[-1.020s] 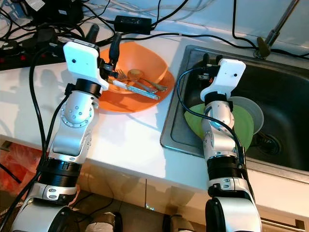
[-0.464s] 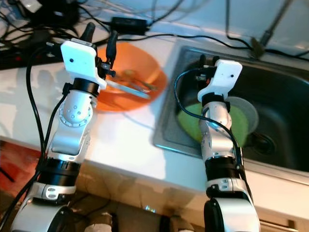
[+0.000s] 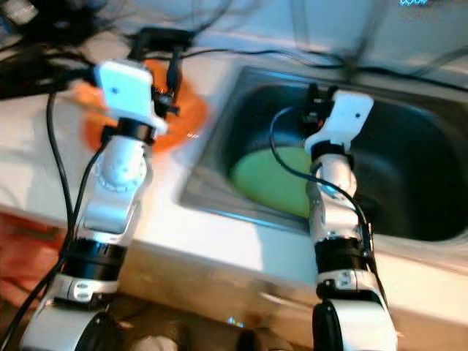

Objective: Kitchen organization

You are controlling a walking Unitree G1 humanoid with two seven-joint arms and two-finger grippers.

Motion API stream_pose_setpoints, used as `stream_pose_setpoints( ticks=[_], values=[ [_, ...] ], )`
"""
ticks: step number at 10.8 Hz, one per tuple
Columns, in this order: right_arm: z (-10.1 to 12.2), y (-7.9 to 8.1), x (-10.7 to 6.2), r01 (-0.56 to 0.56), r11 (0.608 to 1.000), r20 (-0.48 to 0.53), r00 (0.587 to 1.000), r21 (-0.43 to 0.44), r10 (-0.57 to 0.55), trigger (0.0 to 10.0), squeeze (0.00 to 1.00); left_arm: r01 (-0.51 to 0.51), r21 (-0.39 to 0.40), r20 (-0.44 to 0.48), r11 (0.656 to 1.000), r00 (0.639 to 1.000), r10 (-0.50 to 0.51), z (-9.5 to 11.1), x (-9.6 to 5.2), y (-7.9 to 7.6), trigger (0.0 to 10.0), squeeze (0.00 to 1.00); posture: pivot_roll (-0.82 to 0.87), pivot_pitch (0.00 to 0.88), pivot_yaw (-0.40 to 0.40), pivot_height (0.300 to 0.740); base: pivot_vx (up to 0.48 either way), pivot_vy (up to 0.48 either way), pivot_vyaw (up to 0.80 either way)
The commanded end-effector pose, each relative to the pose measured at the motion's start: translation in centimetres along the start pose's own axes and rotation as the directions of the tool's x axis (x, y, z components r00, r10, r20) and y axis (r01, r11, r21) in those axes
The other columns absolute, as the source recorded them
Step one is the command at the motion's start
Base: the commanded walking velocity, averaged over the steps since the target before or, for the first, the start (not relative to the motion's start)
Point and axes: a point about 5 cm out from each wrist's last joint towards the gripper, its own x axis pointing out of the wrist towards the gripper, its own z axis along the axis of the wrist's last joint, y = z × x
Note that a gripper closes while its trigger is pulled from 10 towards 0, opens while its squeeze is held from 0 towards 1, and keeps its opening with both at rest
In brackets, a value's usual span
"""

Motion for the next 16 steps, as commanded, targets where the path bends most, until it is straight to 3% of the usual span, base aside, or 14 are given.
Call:
stream_pose_setpoints(
  ticks=[1, 5, 8, 16],
  values=[
    [0.17, 0.25, -0.03, -0.006, 1.000, 0.008, 1.000, 0.009, 0.006, 10.0, 0.00, -0.015, 0.013, 0.002, 1.000, 1.000, 0.015, 0.06, 0.04, 0.51, 10.0, 0.00, 0.09, 0.141, -0.026, 0.740, 0.000, -0.349, 0.00],
    [0.07, 0.51, -0.11, -0.012, 1.000, 0.003, 1.000, 0.013, 0.012, 10.0, 0.00, -0.032, 0.000, 0.038, 0.999, 0.999, 0.032, 0.83, 0.17, 0.73, 10.0, 0.00, 0.09, 0.145, -0.027, 0.740, 0.000, 0.000, 0.00],
    [-0.09, 0.53, -0.22, -0.017, 1.000, -0.007, 1.000, 0.012, 0.017, 10.0, 0.00, -0.033, 0.005, 0.016, 0.999, 0.999, 0.033, 0.52, -0.22, 0.60, 10.0, 0.00, 0.09, 0.151, -0.030, 0.740, 0.000, 0.000, 0.00],
    [-0.61, 0.83, -0.43, -0.031, 0.999, -0.035, 0.999, 0.005, 0.031, 10.0, 0.00, -0.033, 0.002, -0.004, 0.999, 0.999, 0.033, 0.33, -0.59, 0.61, 10.0, 0.00, 0.09, 0.157, -0.036, 0.740, -0.260, 0.000, 0.00]
  ],
)
